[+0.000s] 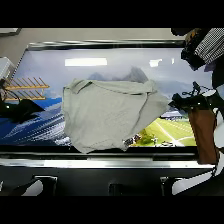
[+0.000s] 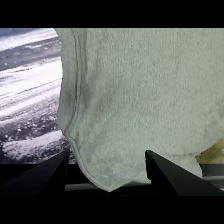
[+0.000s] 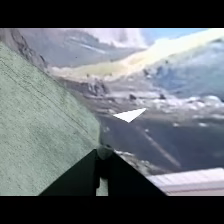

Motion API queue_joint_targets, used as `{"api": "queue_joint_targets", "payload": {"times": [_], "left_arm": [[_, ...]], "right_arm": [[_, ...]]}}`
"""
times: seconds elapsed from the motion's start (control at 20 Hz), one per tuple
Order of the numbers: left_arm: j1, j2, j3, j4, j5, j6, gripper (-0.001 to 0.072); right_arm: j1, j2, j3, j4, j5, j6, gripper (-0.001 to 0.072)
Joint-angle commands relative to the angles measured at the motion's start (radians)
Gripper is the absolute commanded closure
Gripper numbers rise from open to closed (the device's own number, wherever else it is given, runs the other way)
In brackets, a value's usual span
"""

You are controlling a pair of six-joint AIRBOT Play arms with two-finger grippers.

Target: Fold the clothes and pants, and hang the long-sleeved shirts on hangers.

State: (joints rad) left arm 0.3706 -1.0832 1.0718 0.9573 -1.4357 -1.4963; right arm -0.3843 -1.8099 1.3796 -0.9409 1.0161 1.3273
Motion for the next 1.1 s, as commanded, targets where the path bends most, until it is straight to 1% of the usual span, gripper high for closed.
{"api": "queue_joint_targets", "payload": {"times": [0.0,0.05,0.15,0.25,0.4,0.6,0.8,0.85,0.95,1.0,1.05], "left_arm": [[-0.005,0.030,-0.188,-0.103,0.016,0.039,0.0157],[-0.014,0.032,-0.223,-0.108,0.023,0.041,0.0157],[-0.096,0.038,-0.373,-0.110,0.052,0.041,0.0157],[-0.192,0.038,-0.470,-0.110,0.097,0.007,0.0157],[-0.340,0.038,-0.566,-0.122,0.205,-0.057,0.0157],[-0.480,0.036,-0.614,-0.135,0.330,-0.109,0.0158],[-0.545,0.036,-0.624,-0.156,0.420,-0.113,0.0160],[-0.556,0.036,-0.626,-0.164,0.439,-0.113,0.0174],[-0.589,0.029,-0.627,-0.169,0.452,-0.113,0.0176],[-0.609,0.021,-0.627,-0.169,0.454,-0.113,0.0191],[-0.627,0.010,-0.627,-0.169,0.459,-0.113,0.0225]], "right_arm": [[0.014,0.009,-0.002,0.031,0.004,-0.004,0.0670],[0.014,0.015,-0.002,0.031,0.008,-0.003,0.0669],[0.014,0.059,-0.002,0.031,0.047,0.001,0.0669],[0.014,0.101,-0.002,0.031,0.089,0.005,0.0669],[0.014,0.161,-0.002,0.028,0.141,0.027,0.0669],[0.014,0.230,-0.002,0.027,0.171,0.058,0.0669],[0.014,0.285,-0.002,0.027,0.198,0.076,0.0669],[0.014,0.299,-0.002,0.027,0.202,0.079,0.0669],[0.014,0.324,-0.002,0.027,0.210,0.084,0.0669],[0.014,0.336,-0.002,0.027,0.214,0.084,0.0669],[0.014,0.347,-0.002,0.027,0.217,0.084,0.0669]]}}
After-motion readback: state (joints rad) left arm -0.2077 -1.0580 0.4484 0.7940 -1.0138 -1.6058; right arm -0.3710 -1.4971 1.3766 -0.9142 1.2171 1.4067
